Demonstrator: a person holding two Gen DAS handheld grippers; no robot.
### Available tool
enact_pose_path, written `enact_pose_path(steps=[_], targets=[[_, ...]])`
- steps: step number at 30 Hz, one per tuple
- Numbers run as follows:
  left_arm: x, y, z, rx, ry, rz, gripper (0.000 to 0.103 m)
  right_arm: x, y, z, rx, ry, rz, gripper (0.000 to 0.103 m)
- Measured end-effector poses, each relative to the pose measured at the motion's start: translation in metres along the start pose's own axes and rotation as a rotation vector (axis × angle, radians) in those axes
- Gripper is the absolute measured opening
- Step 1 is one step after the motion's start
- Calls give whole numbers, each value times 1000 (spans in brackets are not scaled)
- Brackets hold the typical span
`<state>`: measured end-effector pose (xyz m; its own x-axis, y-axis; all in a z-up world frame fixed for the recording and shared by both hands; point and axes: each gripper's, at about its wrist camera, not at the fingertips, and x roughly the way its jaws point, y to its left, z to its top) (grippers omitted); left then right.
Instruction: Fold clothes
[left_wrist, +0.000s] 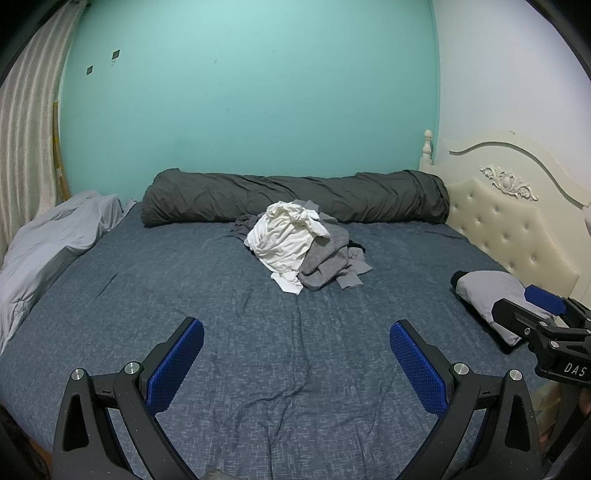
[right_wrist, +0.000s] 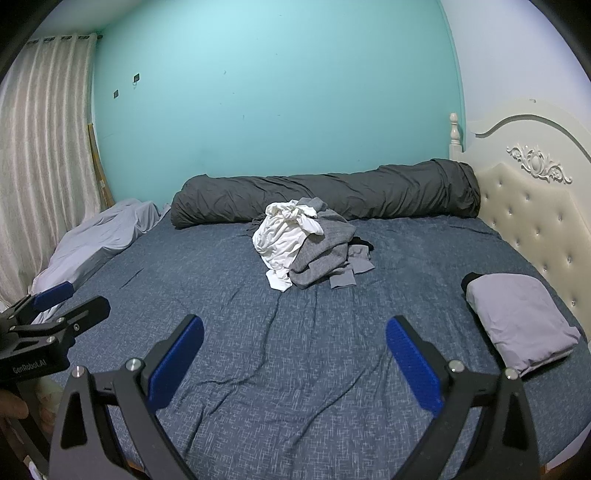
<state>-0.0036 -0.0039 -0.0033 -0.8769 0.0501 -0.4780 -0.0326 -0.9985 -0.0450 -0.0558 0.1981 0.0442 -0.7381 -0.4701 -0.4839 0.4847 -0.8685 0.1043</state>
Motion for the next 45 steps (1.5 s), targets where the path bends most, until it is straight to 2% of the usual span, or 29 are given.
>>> enact_pose_path(steps=[33, 41, 45], targets=[[4, -2, 0, -7, 5, 6, 103, 5, 4, -4, -8, 5, -3, 100], [39, 13, -10, -59, 26, 3, 103, 36, -4, -16, -6, 61, -6, 100], [73, 24, -24, -96, 61, -1, 103, 74, -13, -29, 0, 132, -2, 100]])
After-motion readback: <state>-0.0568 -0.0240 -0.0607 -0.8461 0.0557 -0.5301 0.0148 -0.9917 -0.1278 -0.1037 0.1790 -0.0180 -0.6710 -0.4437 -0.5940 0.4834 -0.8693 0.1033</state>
